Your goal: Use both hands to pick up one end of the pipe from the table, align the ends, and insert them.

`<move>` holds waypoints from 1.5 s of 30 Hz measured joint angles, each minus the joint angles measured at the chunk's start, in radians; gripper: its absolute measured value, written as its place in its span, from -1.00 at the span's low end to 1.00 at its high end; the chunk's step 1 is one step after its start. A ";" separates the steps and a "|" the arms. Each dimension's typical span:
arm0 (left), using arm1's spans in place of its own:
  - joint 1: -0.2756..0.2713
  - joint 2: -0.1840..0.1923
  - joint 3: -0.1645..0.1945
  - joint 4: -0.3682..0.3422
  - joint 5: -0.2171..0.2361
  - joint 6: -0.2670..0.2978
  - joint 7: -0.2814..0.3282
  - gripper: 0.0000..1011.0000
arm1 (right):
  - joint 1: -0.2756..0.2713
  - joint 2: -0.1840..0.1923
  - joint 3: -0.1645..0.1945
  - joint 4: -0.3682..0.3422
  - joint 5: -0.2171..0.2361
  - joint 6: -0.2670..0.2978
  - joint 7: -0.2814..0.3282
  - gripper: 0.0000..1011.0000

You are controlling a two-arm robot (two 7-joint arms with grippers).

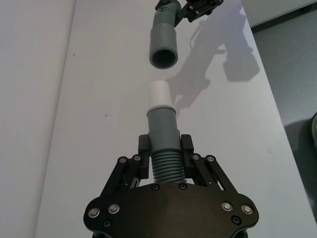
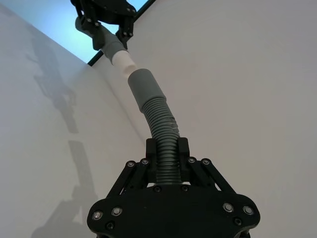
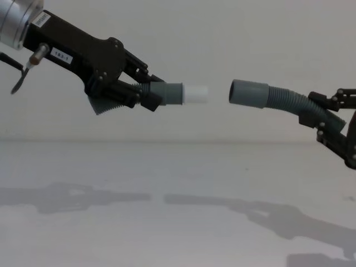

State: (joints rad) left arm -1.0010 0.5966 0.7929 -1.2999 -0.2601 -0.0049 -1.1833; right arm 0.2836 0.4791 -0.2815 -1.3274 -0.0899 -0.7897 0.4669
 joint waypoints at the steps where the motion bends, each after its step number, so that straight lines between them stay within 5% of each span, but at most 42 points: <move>1: -0.002 -0.002 0.002 0.003 0.000 -0.002 -0.001 -0.34 | 0.000 0.000 -0.001 0.000 0.000 0.000 0.000 -0.55; 45: -0.049 -0.040 0.049 0.064 -0.029 -0.035 -0.029 -0.34 | -0.006 0.014 -0.024 -0.031 -0.017 0.078 -0.023 -0.55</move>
State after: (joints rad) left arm -1.0502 0.5561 0.8422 -1.2355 -0.2895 -0.0397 -1.2127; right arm 0.2774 0.4933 -0.3053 -1.3580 -0.1071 -0.7118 0.4441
